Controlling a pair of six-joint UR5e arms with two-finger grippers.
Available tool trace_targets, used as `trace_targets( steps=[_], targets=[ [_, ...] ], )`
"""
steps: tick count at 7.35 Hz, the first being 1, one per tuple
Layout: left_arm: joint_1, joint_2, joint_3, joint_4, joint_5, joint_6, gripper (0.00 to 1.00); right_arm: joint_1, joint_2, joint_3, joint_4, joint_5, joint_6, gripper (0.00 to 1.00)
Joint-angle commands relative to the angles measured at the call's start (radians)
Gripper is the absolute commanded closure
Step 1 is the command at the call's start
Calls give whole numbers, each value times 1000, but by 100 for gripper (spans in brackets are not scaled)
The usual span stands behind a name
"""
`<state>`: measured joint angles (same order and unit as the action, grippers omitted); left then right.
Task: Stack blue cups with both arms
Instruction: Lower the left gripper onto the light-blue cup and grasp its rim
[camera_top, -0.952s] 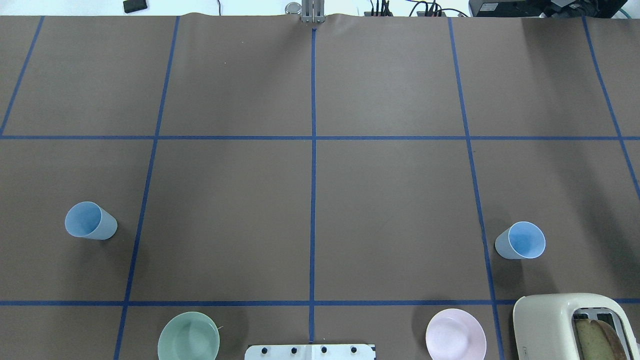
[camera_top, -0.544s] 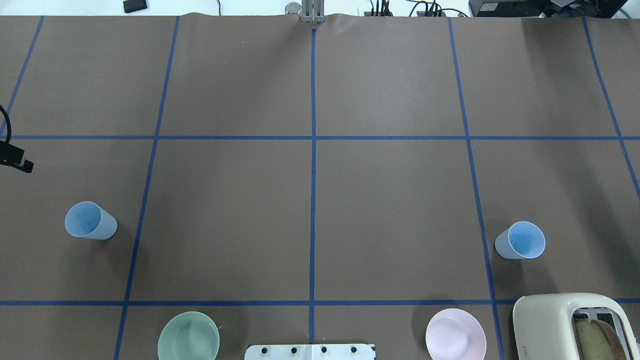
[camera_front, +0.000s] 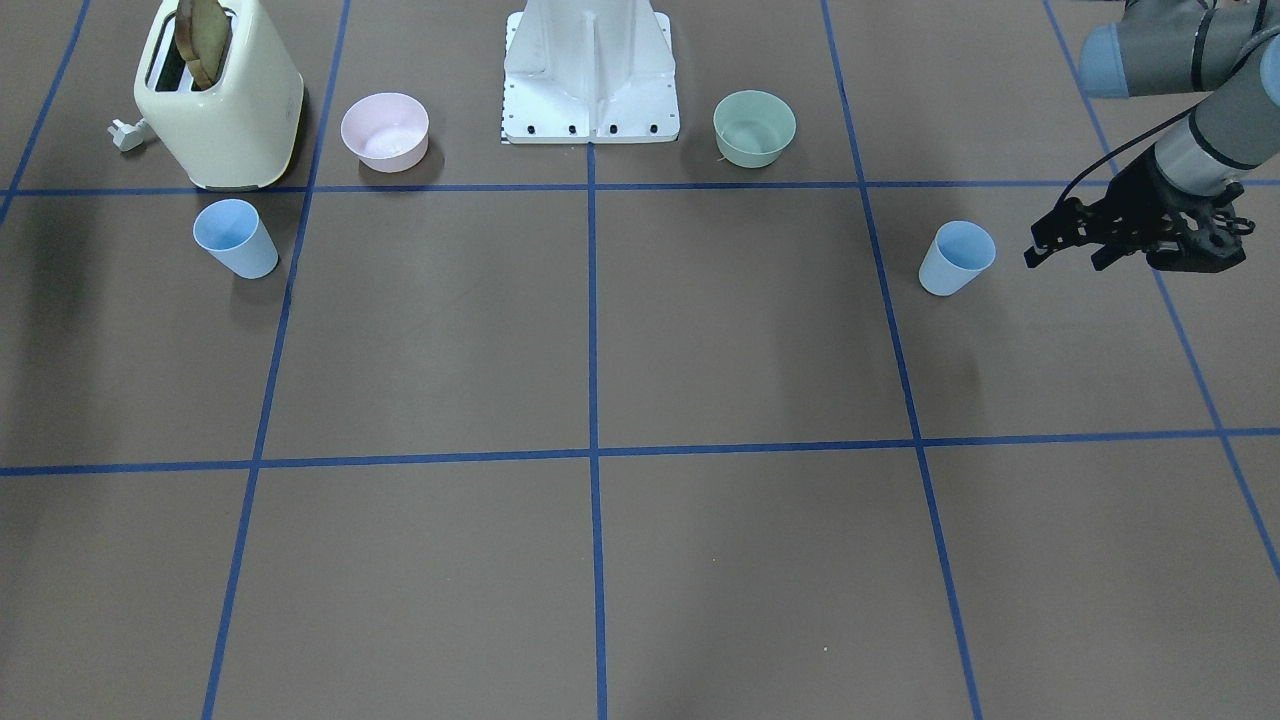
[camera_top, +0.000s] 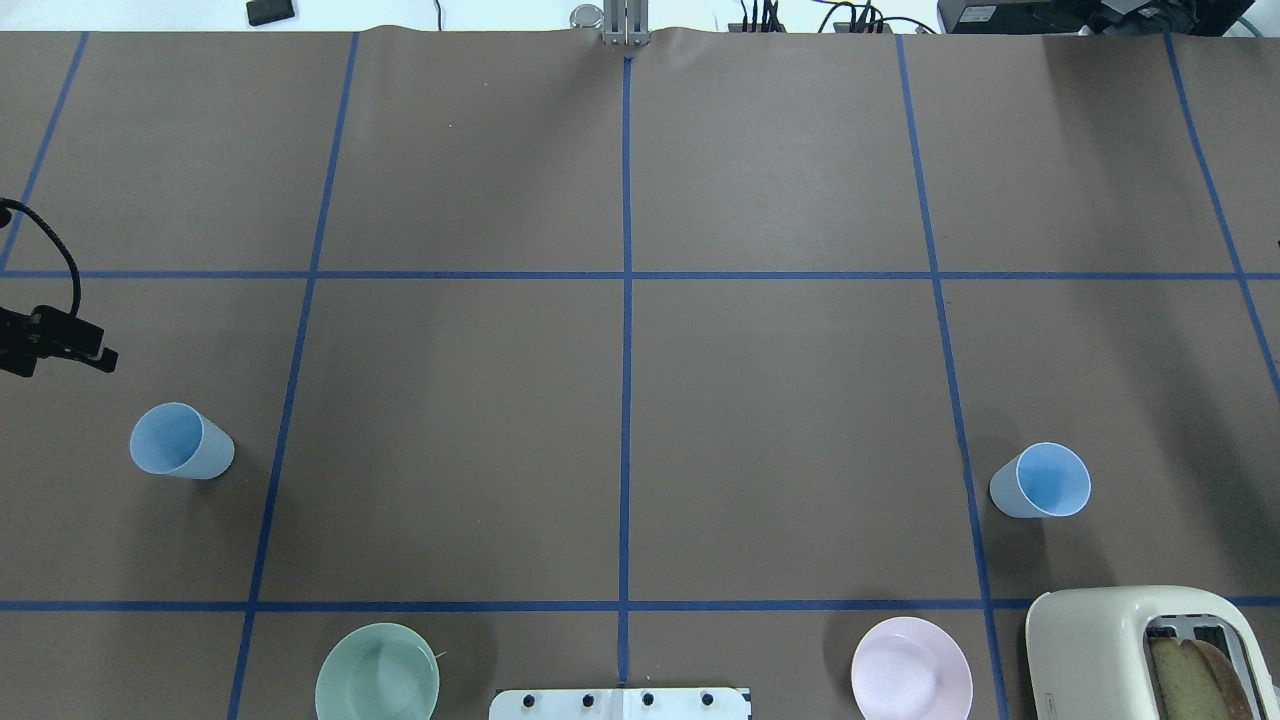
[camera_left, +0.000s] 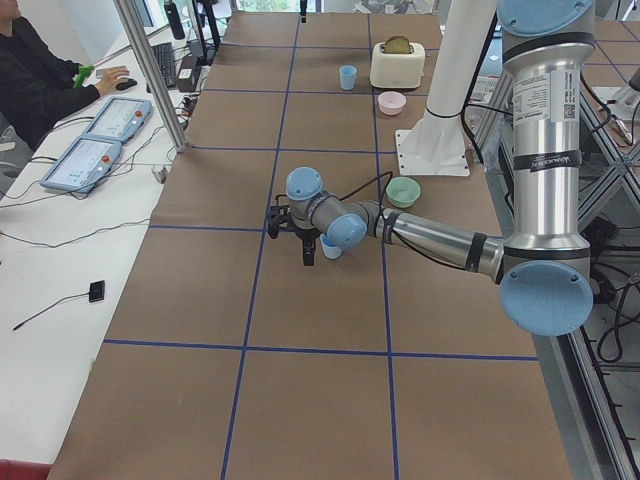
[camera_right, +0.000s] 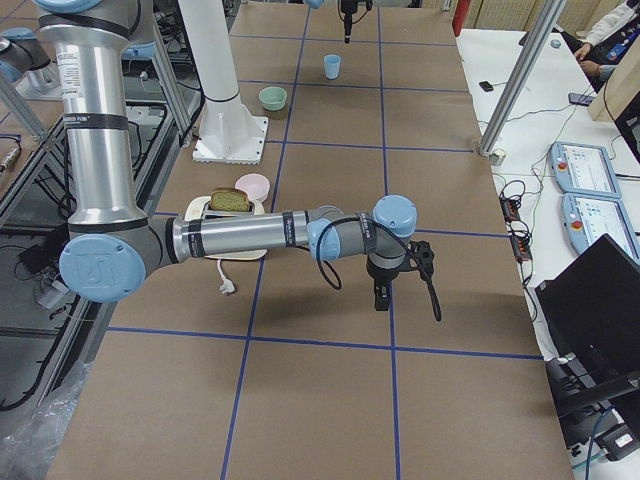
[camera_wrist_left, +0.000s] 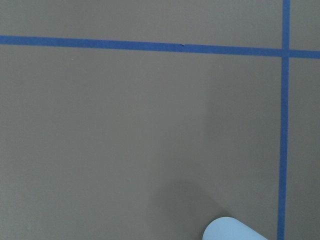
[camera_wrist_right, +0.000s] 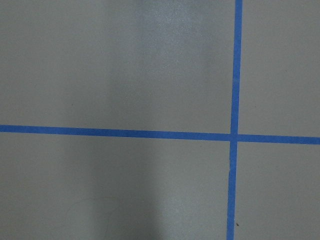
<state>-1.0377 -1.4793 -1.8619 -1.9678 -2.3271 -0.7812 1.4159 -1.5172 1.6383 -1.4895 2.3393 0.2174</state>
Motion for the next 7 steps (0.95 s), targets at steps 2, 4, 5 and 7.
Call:
trace_targets(
  steps=[2,4,5,7],
  targets=[
    [59,5,0,-45,2,-9,2,-6,0,-3,0,0,0,0],
    [93,8,4,-69,2,-10,3,-12,2,-8,0,0,0,0],
    [105,5,6,-69,0,-10,3,-14,2,-8,0,0,0,0],
    [128,5,9,-71,0,-7,14,-23,3,-11,0,0,0,0]
  ],
)
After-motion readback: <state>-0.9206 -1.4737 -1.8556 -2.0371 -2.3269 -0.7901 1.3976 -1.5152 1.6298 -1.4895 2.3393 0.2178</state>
